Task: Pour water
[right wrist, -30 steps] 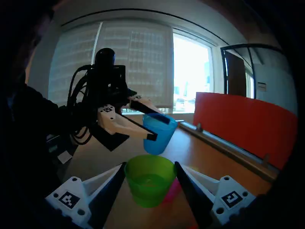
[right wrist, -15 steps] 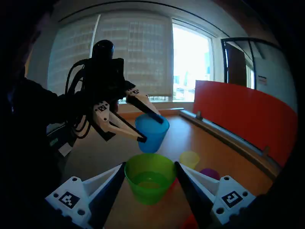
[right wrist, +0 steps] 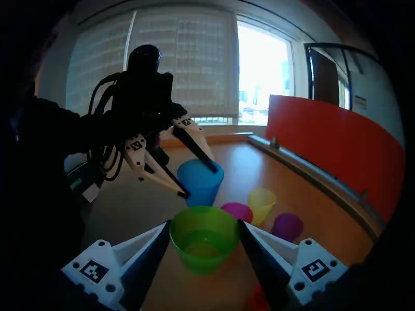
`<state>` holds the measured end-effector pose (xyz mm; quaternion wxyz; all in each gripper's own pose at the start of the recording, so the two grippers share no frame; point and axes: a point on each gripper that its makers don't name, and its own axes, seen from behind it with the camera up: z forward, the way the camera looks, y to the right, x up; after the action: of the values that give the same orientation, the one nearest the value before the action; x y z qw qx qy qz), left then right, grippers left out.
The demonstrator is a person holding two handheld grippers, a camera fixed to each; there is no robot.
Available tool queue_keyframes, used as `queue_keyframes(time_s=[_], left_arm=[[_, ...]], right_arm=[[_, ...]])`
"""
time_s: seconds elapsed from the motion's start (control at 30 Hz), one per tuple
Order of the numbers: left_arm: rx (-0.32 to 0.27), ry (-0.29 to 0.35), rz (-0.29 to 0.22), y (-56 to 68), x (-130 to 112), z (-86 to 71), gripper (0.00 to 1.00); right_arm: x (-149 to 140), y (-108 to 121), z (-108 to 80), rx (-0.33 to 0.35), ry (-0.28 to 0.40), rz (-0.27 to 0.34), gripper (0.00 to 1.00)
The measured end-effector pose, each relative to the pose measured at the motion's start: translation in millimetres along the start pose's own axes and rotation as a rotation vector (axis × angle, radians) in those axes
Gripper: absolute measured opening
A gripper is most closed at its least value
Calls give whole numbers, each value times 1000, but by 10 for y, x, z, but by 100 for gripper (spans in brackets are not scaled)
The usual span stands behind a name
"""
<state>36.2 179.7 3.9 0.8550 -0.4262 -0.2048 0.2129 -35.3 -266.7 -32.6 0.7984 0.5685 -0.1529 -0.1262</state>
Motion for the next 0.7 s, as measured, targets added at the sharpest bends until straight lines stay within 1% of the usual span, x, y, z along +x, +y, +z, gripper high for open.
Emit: queue_keyframes(time_s=[0.17, 0.37, 0.7], left_arm=[[-28, -46, 2, 89, -150, 49, 89], [-68, -85, -17, 219, -295, 113, 89], [-101, -139, -32, 329, -475, 205, 89]], right_arm=[[-91, -12, -5, 11, -30, 4, 95], [-217, -31, -4, 24, -72, 7, 95], [-349, -46, -19, 32, -118, 5, 95]])
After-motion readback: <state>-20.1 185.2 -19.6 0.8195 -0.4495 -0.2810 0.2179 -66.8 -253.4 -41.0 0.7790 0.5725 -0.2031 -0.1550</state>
